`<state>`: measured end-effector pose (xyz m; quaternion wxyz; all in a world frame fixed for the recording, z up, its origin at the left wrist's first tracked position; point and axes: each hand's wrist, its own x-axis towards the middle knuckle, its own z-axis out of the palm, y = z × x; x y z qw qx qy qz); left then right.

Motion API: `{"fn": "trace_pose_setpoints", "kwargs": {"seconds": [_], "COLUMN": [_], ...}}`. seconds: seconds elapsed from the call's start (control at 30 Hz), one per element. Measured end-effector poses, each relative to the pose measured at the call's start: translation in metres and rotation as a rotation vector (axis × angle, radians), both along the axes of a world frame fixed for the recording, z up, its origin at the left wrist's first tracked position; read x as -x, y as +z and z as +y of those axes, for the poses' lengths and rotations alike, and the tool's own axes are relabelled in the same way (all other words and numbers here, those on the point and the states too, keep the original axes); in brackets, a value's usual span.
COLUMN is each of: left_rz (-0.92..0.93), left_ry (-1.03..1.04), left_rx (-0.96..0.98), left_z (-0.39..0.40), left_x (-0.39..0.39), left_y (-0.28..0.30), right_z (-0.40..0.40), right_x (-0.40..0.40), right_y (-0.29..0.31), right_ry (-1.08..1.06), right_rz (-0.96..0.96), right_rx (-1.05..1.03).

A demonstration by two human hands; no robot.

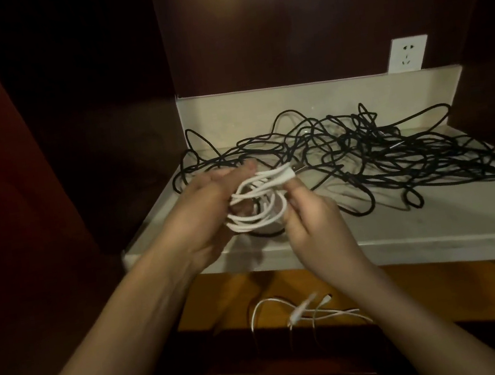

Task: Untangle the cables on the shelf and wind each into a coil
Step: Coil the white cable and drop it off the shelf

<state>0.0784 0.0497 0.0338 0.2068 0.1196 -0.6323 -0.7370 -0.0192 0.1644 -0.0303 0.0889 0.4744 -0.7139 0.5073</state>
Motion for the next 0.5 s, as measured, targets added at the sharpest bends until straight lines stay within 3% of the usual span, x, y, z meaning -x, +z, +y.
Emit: {"fn": "trace_pose_setpoints", "kwargs": {"seconds": [0.13,0.37,0.5], "left_rz": [-0.037,-0.046,0.006], "left_ry": [0.113,0.461,0.576], "left_rx": [-0.064,0.186,0.296], "left_z": [0.009,0.012,0.007], "left_x": [0.011,0.027,0.031], "left_y": [-0.014,-0.034,-0.047], "right_z": [-0.003,-0.009,-0.005], "right_x": [-0.018,-0.040,-0.049], "right_y": [-0.010,-0.014,-0.018], "right_ry": [0.037,0.059,0.096], "right_rz": [-0.239,-0.481,-0.507], "right_rx": [0.053,0.026,-0.071]}}
